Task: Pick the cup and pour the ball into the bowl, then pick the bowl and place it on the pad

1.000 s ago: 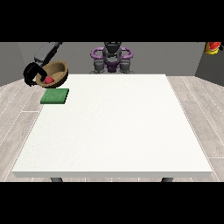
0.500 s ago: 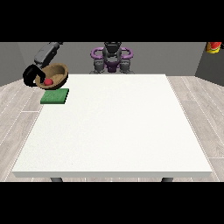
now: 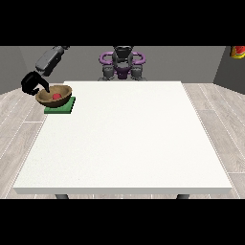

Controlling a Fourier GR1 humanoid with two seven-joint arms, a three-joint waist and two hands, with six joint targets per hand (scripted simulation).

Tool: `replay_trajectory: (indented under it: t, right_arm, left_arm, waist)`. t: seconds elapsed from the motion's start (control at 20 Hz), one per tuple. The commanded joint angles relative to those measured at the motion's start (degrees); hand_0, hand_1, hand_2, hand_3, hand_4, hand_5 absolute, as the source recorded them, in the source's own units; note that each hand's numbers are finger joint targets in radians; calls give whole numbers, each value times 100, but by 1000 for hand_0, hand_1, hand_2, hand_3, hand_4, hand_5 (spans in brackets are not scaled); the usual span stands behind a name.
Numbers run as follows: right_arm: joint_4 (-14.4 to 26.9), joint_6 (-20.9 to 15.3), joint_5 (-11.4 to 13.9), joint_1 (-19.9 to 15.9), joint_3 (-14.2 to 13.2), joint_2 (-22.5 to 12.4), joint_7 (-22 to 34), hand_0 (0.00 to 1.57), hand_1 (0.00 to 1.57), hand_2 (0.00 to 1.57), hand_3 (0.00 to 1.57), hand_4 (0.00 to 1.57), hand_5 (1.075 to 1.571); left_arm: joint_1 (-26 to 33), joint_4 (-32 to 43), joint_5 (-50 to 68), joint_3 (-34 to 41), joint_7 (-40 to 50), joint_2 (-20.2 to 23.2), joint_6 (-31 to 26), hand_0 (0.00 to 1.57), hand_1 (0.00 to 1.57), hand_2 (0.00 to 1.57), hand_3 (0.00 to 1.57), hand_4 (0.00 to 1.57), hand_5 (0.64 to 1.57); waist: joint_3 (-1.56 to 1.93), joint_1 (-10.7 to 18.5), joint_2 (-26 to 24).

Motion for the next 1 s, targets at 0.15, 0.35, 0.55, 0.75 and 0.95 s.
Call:
replay_trajectory:
  t: [0.15, 0.35, 0.55, 0.75, 0.95]
  right_arm:
    - [-211, -354, 0, -355, 141, 429, 9, 1434, 1434, 1376, 670, 0, 1534]
    - [106, -404, 187, -458, 178, 146, -116, 931, 931, 1103, 1043, 162, 1509]
    - [-86, 106, 425, -317, 627, 318, -89, 0, 0, 0, 0, 0, 1435]
    - [502, 267, 525, -452, 548, -117, 27, 0, 0, 0, 0, 0, 1407]
    - [3, 526, 541, -673, 731, -357, 857, 0, 0, 0, 0, 200, 1375]
  left_arm:
    - [-9, 390, -235, -100, -449, 4, 166, 0, 0, 0, 0, 1191, 1565]
    - [-42, 55, -102, -208, -260, -69, 188, 0, 0, 0, 0, 1193, 1567]
    - [-131, 422, -123, -108, -462, 152, 77, 0, 0, 0, 0, 1205, 1568]
    - [-8, -705, -49, -561, 128, -586, 559, 0, 0, 0, 0, 1190, 1569]
    - [168, 21, -223, -540, 41, -392, 405, 0, 0, 0, 0, 1190, 1569]
  waist:
    - [-3, -140, 77]
    - [3, 93, 193]
    - [-2, -77, 236]
    - [12, 246, -152]
    - [-3, -95, -802]
